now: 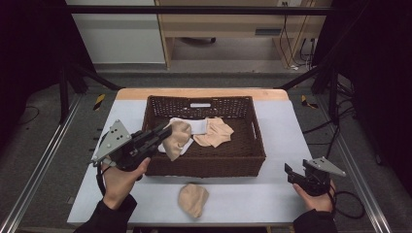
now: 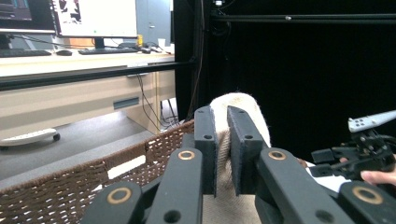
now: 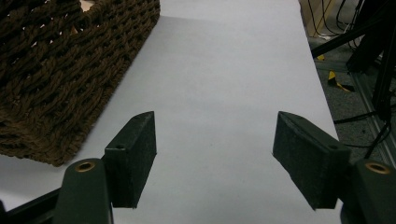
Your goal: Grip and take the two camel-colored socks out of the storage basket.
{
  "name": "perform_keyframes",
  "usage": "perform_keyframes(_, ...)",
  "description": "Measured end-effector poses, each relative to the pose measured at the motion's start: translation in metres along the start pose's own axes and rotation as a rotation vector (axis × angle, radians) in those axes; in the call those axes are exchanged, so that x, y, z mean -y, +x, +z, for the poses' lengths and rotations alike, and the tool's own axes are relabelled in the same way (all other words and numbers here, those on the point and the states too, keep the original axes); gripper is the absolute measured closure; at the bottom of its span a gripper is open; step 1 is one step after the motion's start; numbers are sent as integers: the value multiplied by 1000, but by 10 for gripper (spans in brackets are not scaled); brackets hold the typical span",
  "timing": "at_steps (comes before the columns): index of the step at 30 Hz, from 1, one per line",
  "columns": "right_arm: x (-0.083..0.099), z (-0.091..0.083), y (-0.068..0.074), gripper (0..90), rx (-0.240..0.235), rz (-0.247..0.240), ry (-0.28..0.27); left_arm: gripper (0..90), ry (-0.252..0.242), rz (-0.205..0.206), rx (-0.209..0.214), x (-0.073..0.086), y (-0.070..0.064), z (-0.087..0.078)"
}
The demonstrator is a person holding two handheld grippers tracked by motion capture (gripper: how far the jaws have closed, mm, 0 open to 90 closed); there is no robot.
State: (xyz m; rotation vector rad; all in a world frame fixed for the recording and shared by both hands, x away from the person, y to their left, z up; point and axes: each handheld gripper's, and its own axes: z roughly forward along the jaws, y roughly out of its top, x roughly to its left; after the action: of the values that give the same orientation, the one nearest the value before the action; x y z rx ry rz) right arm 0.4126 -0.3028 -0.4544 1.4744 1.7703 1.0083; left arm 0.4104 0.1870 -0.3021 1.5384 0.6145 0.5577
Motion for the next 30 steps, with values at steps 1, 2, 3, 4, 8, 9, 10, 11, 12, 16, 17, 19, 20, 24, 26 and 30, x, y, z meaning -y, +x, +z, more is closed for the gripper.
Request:
perform_keyframes(1, 0, 0, 0, 303, 0, 0, 1, 826, 1, 3, 2, 1, -1, -1)
perform_keyframes(2, 0, 0, 0, 303, 0, 0, 0, 826, -1, 1, 5, 1, -3, -2)
perform_keyframes(3, 0, 0, 0, 303, 0, 0, 0, 826, 3, 5, 10, 2, -4, -4)
perform_keyframes(4, 0, 0, 0, 303, 0, 1, -1, 826, 5, 4, 13, 3, -5, -5)
perform_keyframes(8, 0, -1, -1, 303, 0, 1, -5, 826, 16, 9, 36, 11, -14, -9)
perform_keyframes(9, 0, -1, -1, 303, 0, 3, -5, 826, 22, 14, 39, 14, -15, -11)
perform_keyframes(10, 0, -1, -1, 303, 1, 3, -4, 826, 23, 15, 42, 16, -16, -11)
perform_keyframes(11, 0, -1, -1, 303, 0, 3, -5, 825, 25, 14, 45, 18, -18, -13)
perform_keyframes(12, 0, -2, -1, 304, 1, 3, -6, 826, 26, 11, 47, 21, -19, -14)
perform_keyframes(16, 1, -2, 0, 304, 2, 3, -3, 826, 42, 0, 59, 30, -22, -16)
perform_keyframes(17, 1, -2, 0, 304, 1, 3, -2, 826, 48, -2, 61, 32, -22, -16)
perform_keyframes(19, 1, -2, 0, 304, 1, 4, -2, 826, 68, 4, 63, 37, -24, -16)
perform_keyframes(20, 1, -2, 0, 304, 1, 3, -4, 826, 73, 5, 64, 38, -25, -16)
perform_keyframes(24, 1, -2, 0, 304, 0, 2, -3, 826, 115, 3, 70, 48, -27, -15)
perform_keyframes(26, 1, -2, 0, 304, -1, 2, -2, 826, 136, 0, 69, 54, -28, -14)
perform_keyframes(30, 1, -1, 0, 304, 0, -1, -1, 825, 185, -6, 70, 67, -28, -11)
